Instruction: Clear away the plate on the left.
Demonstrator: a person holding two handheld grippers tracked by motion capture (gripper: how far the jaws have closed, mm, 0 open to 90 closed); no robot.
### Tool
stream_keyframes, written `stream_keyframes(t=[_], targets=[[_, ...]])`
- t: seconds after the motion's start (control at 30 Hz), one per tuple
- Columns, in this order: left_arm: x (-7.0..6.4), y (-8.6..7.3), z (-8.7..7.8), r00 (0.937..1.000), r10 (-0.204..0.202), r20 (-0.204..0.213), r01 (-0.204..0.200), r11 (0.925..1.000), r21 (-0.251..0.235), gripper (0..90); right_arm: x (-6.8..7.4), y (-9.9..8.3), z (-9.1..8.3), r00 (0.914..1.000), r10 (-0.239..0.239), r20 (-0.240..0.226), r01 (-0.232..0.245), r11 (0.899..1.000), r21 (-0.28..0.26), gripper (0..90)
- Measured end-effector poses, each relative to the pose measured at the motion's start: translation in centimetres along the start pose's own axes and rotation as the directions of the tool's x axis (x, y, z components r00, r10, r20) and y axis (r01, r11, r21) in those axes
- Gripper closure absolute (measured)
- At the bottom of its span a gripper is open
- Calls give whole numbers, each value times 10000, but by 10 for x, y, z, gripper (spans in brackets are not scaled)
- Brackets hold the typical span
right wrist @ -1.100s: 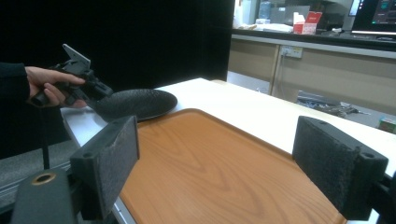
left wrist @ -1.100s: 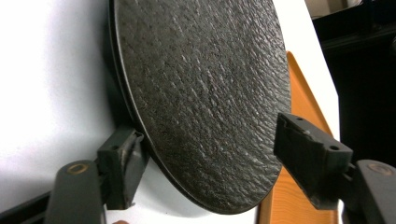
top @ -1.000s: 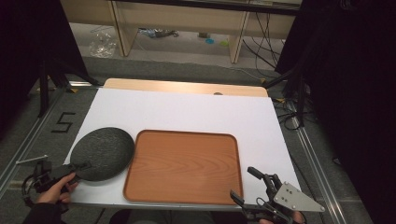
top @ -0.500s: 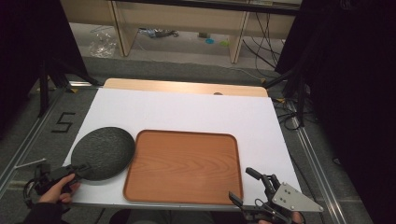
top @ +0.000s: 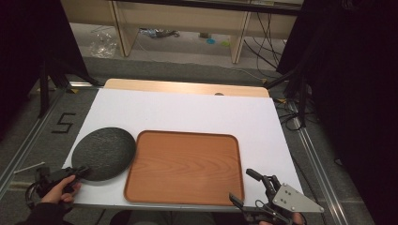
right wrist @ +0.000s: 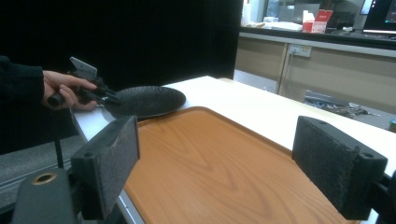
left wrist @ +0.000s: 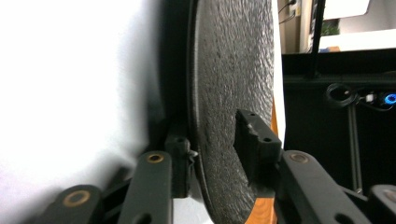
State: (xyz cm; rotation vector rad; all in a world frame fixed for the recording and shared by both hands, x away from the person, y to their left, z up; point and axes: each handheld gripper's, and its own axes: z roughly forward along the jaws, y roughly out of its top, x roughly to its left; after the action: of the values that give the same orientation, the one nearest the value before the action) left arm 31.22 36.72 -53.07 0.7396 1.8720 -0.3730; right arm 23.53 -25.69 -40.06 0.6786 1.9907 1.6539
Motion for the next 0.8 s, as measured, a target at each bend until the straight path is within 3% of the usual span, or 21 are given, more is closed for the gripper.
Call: stream_keyframes(t=[0.13, 0.2, 0.23, 0.33, 0.4, 0.47, 0.63, 0.67, 0.73, 0.8], targets=[[4, 0, 1, 9997, 239, -14, -239, 9996, -146, 788, 0, 0, 1, 10000, 62, 10, -62, 10000, -75, 163], [5, 0, 1, 9997, 213, 80, -212, 9997, -141, 796, 0, 0, 1, 10000, 7, 14, -7, 10000, -87, 164], [6, 0, 1, 9997, 214, 117, -212, 9996, -167, 798, 0, -1, 3, 10000, 34, -41, -35, 9994, -356, 164], [6, 1, 1, 9995, 172, 259, -162, 9991, -380, 807, 1, -1, 2, 10000, 44, 1, -44, 9999, -140, 166], [7, 1, 1, 9993, 104, 358, -88, 9990, -436, 812, 0, -1, 3, 10000, 35, -65, -37, 9993, -378, 167], [7, 1, 0, 9988, 24, 488, 3, 9984, -562, 830, 0, -1, 2, 10000, 5, 38, -4, 9999, -153, 168], [4, 1, -1, 9987, -2, 507, 49, 9958, -910, 843, 0, -1, 1, 10000, 46, 8, -46, 10000, -79, 169], [3, 0, -1, 9986, -47, 523, 99, 9951, -987, 846, 1, -1, 1, 9997, 236, -102, -235, 9997, 53, 170], [3, 1, -2, 9987, -22, 514, 77, 9943, -1065, 847, 1, -1, 3, 9999, 63, -120, -67, 9994, -326, 171], [2, 2, -6, 9994, 136, 306, -101, 9938, -1104, 851, 0, 0, 2, 9999, 54, -144, -57, 9997, -233, 171]])
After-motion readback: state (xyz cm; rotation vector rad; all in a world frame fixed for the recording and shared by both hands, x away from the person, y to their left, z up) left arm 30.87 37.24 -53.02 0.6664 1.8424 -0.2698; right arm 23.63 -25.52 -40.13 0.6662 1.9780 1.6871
